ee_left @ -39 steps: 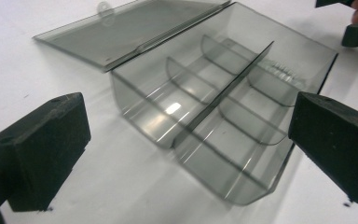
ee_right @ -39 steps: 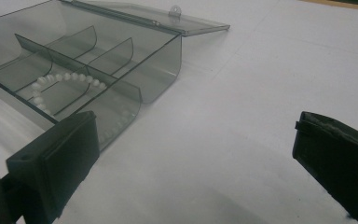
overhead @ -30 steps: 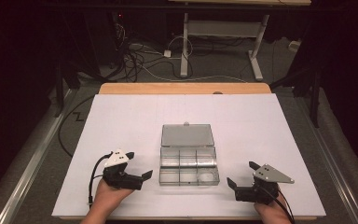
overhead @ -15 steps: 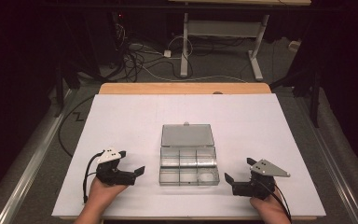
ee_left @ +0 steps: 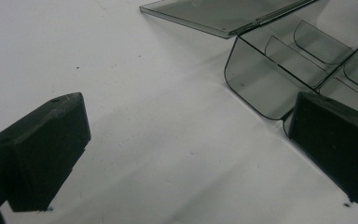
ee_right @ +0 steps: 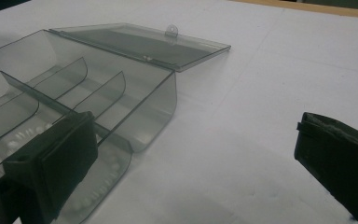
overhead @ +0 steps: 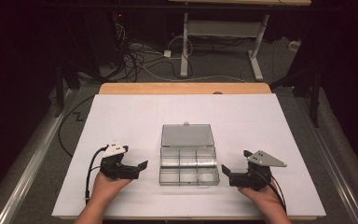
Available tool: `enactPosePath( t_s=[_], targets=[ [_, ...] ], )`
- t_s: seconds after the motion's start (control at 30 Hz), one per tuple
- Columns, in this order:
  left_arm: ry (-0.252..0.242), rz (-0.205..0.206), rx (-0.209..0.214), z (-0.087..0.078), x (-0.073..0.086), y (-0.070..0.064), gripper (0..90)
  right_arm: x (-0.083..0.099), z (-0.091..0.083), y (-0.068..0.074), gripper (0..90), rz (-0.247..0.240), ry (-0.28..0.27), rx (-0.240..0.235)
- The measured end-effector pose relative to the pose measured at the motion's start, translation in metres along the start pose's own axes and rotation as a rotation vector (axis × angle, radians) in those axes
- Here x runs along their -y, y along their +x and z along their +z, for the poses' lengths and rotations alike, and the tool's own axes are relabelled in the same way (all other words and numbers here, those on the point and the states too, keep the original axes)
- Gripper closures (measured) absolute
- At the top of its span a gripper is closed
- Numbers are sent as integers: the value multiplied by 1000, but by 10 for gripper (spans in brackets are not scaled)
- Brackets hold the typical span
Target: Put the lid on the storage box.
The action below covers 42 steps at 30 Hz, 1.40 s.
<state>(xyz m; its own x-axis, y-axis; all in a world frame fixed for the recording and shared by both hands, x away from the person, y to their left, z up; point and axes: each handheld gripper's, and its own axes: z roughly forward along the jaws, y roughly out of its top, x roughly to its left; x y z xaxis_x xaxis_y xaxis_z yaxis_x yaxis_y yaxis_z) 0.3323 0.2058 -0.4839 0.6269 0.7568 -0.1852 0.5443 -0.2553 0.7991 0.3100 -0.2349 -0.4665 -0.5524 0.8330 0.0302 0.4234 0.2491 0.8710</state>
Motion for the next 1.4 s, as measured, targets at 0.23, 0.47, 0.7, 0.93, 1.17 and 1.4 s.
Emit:
enactPosePath(
  t_s=[0.23,0.47,0.7,0.93,1.17,1.4],
  targets=[
    [-11,13,16,14,-8,1,0,-5,17,-8,6,19,22,-41],
    [-2,12,32,29,-20,3,0,-16,35,-13,7,38,33,-72],
    [-8,-11,46,41,-30,10,0,-27,49,-19,32,68,45,-64],
    [-15,-31,55,53,-46,13,0,-41,60,-20,95,90,47,-61],
    [13,-52,67,75,-63,15,0,-57,79,-18,153,103,63,-67],
    [52,-69,74,89,-64,18,0,-62,101,-17,188,145,128,-95]
  ],
)
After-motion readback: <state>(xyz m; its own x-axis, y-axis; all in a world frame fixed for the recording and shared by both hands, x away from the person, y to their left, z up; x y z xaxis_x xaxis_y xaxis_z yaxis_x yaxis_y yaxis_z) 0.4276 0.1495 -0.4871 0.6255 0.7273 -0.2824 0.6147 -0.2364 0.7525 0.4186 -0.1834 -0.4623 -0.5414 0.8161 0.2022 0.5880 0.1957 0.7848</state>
